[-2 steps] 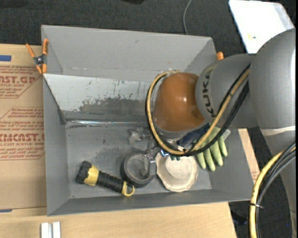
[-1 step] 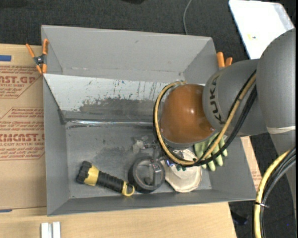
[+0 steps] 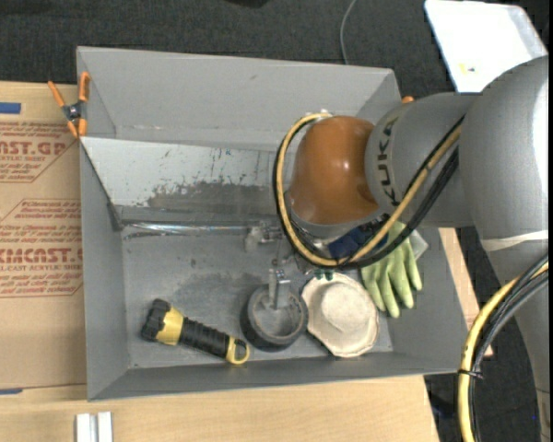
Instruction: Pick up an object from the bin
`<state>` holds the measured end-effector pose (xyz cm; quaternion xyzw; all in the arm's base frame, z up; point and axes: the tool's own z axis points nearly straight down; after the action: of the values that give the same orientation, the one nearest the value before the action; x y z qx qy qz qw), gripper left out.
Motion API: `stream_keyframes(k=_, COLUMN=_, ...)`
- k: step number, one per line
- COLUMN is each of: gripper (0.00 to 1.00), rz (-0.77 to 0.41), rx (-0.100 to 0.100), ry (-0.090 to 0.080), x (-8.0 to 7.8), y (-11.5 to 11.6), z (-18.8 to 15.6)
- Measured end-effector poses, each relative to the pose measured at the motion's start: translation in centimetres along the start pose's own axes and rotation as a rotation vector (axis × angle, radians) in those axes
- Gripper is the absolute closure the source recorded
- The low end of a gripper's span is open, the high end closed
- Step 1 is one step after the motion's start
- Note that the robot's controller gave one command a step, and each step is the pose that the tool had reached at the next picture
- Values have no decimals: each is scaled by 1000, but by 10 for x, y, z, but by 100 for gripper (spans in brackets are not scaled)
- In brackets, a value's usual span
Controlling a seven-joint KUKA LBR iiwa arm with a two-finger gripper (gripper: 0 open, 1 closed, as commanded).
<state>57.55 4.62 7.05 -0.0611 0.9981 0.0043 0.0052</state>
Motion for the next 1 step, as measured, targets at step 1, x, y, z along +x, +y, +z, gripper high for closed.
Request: stream_keyframes(k=1, gripper=0, rz=-122, rx=1, ry=-3, x=46, y=-13, z=-1)
